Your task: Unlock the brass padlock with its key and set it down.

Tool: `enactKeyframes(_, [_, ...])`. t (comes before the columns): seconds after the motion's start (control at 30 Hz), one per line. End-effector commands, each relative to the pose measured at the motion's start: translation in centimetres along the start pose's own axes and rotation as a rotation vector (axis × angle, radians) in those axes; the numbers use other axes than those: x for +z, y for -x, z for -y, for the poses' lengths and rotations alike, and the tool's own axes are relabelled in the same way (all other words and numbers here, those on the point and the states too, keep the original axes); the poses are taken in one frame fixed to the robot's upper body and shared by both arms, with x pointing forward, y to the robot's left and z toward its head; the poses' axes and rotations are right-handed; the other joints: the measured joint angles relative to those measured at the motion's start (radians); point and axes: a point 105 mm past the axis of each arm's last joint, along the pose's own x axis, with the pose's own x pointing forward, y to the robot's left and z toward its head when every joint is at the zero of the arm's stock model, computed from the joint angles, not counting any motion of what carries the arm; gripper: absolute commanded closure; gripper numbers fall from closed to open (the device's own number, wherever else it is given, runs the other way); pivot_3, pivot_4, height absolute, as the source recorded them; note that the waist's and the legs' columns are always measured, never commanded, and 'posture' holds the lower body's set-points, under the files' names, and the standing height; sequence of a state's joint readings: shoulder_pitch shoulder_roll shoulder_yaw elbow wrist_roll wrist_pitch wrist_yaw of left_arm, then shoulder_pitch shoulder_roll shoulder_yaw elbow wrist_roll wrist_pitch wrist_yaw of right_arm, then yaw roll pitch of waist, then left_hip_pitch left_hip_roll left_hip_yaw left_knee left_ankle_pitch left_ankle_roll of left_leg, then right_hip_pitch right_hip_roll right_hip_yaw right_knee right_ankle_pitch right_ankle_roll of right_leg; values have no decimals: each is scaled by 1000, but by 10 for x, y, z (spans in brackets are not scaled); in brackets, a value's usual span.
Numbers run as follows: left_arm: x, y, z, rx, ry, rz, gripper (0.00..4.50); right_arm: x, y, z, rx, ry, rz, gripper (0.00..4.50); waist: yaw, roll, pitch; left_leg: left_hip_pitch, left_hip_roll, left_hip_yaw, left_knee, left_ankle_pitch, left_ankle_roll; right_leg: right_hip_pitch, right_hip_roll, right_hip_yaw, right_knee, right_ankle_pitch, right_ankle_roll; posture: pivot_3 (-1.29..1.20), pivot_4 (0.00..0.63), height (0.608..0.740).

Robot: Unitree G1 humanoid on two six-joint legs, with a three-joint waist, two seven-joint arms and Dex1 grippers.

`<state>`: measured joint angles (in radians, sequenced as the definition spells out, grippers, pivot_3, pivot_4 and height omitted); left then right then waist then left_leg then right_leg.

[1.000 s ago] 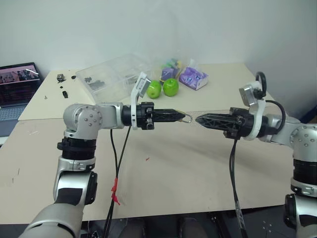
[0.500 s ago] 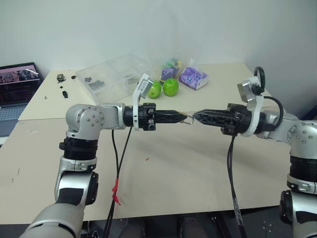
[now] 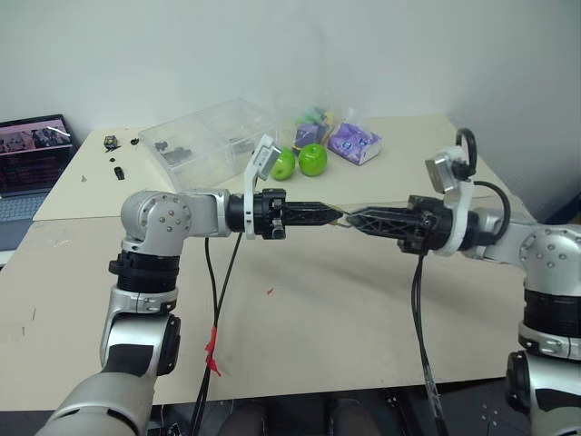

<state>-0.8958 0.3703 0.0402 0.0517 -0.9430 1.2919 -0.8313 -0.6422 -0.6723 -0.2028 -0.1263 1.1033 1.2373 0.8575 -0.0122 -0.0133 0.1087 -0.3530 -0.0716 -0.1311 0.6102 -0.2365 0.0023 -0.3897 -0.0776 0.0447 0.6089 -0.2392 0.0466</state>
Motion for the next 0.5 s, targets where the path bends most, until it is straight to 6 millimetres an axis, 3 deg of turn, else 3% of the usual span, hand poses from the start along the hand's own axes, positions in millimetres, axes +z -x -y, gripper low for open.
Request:
enactKeyframes(0.03, [11, -2, 7, -13, -52, 13, 4432, 2, -3, -9, 35, 20, 5, 2161, 0, 0, 0, 0, 0, 0, 0, 0, 0, 0, 0, 0, 0, 0, 0, 0, 150, 740])
enactKeyframes(0.1, [11, -3, 7, -13, -52, 13, 4432, 2, -3, -9, 34, 18, 7, 2161, 0, 0, 0, 0, 0, 0, 0, 0, 0, 0, 0, 0, 0, 0, 0, 0, 150, 740])
enactKeyframes(0.13, [11, -3, 7, -14, -52, 13, 4432, 2, -3, -9, 34, 18, 8, 2662, 0, 0, 0, 0, 0, 0, 0, 0, 0, 0, 0, 0, 0, 0, 0, 0, 150, 740])
enactKeyframes(0.33, [12, -3, 6, -3, -50, 15, 4432, 3, -3, -8, 34, 15, 13, 4482, 0, 0, 0, 0, 0, 0, 0, 0, 0, 0, 0, 0, 0, 0, 0, 0, 150, 740])
enactKeyframes(0.5, [13, -2, 5, 0, -56, 17, 4432, 3, -3, -8, 31, 20, 14, 4482, 0, 0, 0, 0, 0, 0, 0, 0, 0, 0, 0, 0, 0, 0, 0, 0, 150, 740])
